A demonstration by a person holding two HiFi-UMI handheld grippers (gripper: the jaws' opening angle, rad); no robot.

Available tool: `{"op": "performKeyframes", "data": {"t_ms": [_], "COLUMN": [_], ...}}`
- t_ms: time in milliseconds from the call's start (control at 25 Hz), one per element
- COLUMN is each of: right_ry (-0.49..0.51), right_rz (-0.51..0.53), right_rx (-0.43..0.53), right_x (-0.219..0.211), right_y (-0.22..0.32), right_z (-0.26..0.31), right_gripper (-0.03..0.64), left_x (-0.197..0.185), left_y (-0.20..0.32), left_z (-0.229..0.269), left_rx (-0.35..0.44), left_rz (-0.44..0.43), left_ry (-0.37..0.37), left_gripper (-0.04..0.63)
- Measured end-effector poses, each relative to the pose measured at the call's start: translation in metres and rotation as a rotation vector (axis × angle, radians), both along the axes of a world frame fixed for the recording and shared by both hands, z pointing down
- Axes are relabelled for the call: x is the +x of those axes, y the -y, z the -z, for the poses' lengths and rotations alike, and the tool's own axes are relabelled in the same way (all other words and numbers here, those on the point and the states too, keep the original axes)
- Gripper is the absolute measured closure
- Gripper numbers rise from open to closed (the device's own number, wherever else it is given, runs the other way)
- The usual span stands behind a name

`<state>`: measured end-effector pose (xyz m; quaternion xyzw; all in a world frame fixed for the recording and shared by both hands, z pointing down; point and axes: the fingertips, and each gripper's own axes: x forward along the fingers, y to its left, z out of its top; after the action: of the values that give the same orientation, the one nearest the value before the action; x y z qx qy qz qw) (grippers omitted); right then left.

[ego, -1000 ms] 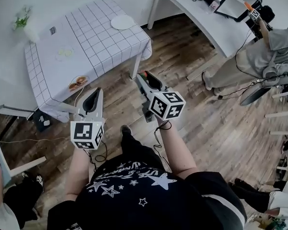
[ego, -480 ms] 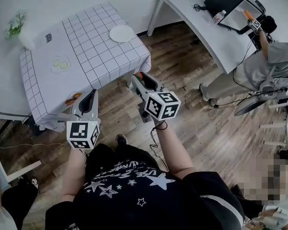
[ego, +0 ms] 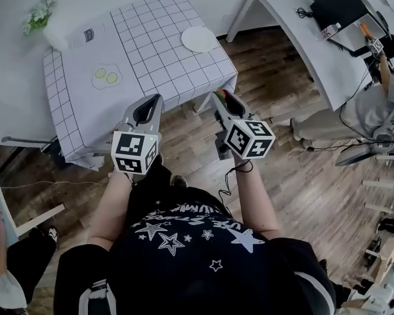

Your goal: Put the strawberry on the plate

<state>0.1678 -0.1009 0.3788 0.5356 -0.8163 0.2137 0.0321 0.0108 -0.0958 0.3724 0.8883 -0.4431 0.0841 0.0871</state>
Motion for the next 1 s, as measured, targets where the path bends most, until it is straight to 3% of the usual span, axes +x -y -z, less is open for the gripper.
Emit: {"op": "performKeyframes", "data": {"t_ms": [200, 440, 720, 1000], "right_ry": [-0.034, -0.08, -0.102, -0.102], "right_rz": [-0.034, -0.051, -0.093, -0.081], "right_rx": [0.006, -0.004, -0.037, -0.102], "right_x": [-0.011, -0.029, -0.039, -0.027], "right_y": [0.04, 0.087, 0.117, 0.154], "right_z": [0.003, 0.005, -0.01, -0.045], "right_gripper": [0.457, 0.457, 0.457, 0.457], "left_x": [-0.007, -0.032, -0.049, -0.04], "left_y": [0.046, 0.094, 0.129, 0.16], "left_z": [-0.006, -0.021, -0.036, -0.054], "left_rx": [-0.005, -0.114, -0.091, -0.107], "left_rz": [-0.041, -0.04, -0.078, -0.069], "left_ry": [-0.01, -0.06, -0.007, 0.026], "left_gripper": [0.586, 0.586, 0.586, 0.586]}}
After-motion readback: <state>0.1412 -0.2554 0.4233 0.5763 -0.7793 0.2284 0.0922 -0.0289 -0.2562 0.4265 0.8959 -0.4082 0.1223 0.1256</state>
